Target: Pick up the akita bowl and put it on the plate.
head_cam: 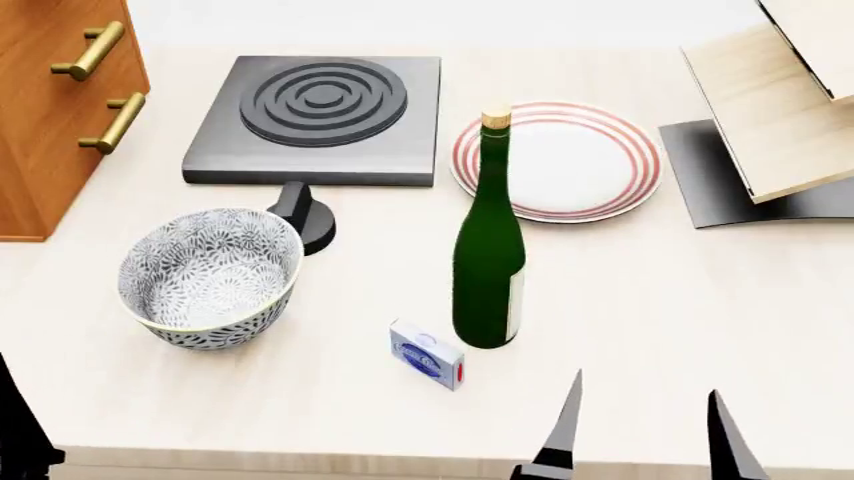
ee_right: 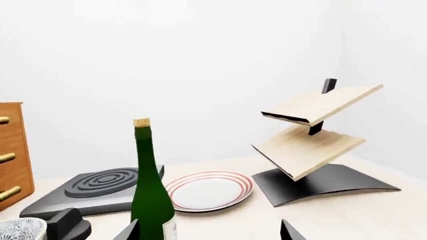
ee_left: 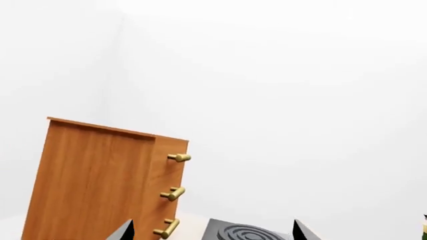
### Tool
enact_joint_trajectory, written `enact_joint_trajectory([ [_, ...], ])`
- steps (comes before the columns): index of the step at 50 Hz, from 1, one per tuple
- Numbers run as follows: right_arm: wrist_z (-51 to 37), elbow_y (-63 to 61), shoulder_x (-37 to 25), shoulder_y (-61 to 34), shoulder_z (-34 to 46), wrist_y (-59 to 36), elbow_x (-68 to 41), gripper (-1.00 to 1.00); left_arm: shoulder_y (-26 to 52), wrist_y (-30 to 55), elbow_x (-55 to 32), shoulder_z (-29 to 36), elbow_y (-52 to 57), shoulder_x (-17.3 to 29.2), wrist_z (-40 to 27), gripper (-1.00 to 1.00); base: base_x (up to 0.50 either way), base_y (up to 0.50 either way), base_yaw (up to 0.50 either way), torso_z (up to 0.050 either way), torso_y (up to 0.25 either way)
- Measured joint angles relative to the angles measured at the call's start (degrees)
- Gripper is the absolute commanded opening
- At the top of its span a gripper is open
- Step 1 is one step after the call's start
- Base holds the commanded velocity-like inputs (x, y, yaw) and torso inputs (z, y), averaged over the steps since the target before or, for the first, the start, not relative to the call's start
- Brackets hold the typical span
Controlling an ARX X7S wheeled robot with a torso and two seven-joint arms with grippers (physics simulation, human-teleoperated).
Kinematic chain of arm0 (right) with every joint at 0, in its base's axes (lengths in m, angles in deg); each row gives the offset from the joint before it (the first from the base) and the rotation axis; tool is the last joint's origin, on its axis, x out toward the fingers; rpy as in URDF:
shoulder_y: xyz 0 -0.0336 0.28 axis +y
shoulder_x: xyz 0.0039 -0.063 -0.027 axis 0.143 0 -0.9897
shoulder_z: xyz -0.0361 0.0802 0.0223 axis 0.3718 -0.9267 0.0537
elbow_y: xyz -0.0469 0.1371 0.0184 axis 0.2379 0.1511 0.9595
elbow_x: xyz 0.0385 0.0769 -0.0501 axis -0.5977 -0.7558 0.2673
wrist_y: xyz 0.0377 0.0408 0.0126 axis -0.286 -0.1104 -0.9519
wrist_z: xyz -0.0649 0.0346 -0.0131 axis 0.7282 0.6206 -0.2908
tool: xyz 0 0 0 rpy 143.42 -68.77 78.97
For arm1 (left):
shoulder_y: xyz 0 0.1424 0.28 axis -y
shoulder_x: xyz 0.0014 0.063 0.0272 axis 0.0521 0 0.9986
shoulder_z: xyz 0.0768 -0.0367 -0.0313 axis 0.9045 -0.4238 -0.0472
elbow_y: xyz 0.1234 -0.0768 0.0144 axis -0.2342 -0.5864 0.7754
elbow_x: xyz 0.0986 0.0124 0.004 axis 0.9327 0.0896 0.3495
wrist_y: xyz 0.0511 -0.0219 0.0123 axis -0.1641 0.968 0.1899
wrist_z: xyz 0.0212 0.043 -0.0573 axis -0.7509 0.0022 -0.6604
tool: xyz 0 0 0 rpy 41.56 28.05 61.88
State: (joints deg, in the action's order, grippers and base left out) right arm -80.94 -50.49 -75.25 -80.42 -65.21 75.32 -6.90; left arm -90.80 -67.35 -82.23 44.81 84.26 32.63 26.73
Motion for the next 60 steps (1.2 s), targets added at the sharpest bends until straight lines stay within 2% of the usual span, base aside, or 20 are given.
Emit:
enact_joint_trajectory([
  [60, -2.10, 3.82, -2.15, -0.40, 3.64, 2.66, -1.84, 1.00, 2.46, -3.69, -1.86, 4.39, -3.93, 2.07, -1.68, 1.00, 0.00, -0.10, 0.00, 0.000, 0.000],
])
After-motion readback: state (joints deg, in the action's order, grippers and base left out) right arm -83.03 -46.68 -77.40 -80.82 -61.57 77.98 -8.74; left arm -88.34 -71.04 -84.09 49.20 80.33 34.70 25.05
